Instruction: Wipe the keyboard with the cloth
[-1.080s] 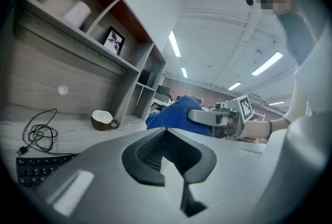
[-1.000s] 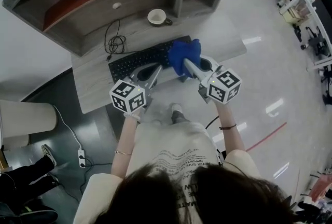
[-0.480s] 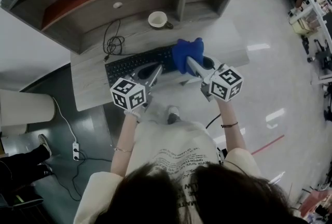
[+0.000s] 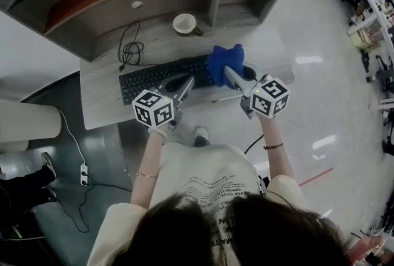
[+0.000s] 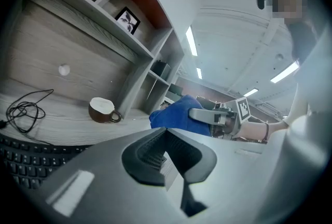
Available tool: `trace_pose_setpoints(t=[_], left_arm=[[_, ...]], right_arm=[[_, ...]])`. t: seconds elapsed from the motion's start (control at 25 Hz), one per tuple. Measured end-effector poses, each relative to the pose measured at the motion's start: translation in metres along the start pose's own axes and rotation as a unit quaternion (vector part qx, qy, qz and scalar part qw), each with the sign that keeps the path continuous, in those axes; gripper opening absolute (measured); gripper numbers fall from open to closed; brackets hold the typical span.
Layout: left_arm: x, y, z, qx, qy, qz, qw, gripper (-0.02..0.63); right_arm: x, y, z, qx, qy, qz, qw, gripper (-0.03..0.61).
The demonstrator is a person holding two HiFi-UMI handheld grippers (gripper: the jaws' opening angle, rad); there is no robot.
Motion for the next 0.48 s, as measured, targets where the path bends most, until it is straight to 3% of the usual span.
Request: trace_pose_setpoints(t=[0.48], left_arm=[[0.029,-0.014,0.003,-0.036,-0.007,0.010,0.9993,-0.003]], right_arm=[[0.014,0.045,0.018,0.010,-0.032,0.020,0.999,0.052]])
Point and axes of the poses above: the fingertips, and each gripper's own axes: x forward along the fingers, y to its right, z out of its underside, the point moved 2 cm from there along -x, backward along the fingers, and after that the axes turned 13 degrees about -y, right-handed, at the moved point
